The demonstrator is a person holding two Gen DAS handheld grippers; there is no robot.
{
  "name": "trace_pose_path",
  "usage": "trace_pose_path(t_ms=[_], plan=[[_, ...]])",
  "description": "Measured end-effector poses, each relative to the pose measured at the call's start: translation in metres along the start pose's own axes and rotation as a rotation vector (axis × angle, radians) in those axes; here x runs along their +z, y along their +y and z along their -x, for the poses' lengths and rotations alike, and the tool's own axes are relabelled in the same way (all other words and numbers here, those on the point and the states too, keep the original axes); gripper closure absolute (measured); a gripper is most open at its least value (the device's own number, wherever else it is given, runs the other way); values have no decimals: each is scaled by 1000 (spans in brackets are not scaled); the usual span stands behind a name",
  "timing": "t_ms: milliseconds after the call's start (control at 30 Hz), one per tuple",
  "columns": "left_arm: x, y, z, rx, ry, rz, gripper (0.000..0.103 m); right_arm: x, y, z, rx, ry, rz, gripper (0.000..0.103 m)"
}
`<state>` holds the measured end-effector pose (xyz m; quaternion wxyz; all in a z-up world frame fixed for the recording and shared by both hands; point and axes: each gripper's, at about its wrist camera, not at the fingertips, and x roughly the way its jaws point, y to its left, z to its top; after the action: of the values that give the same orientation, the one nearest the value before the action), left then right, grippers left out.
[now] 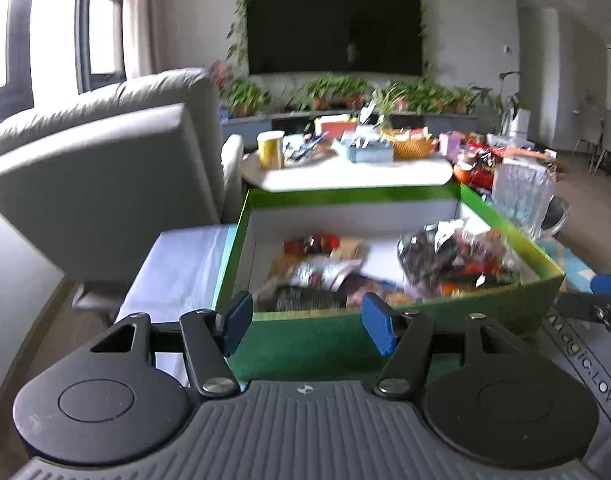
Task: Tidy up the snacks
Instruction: 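Grasp the black stick packet with the left tool while the right grasps the brown round chocolate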
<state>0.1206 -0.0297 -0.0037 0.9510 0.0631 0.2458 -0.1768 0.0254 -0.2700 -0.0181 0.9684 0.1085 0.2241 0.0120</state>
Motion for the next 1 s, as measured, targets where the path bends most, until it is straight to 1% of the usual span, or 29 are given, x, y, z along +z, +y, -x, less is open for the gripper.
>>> trace_pose_path(t_ms=[100,200,333,500,767,833,933,1000], plan=[[-7,-1,2,8,33,30,45,-7,-1,1,4,28,6,45],[-15,-6,1,17,68,35,42,-14,2,4,20,48,18,45],[-24,-15,-3,20,107,43,42,-20,7,3,46,72,33,45],[-28,-33,-10,60,116,10,42,-26,8,8,58,72,44,45],[-31,-44,-21,82,192,60,42,-30,4,7,58,79,19,45],[-32,-46,-23,81,200,69,42,-31,5,5,62,84,17,45],[-31,-52,-27,93,203,57,41,-33,7,0,68,98,21,45],[-33,-55,-32,91,224,45,41,-34,9,-2,71,105,24,45]])
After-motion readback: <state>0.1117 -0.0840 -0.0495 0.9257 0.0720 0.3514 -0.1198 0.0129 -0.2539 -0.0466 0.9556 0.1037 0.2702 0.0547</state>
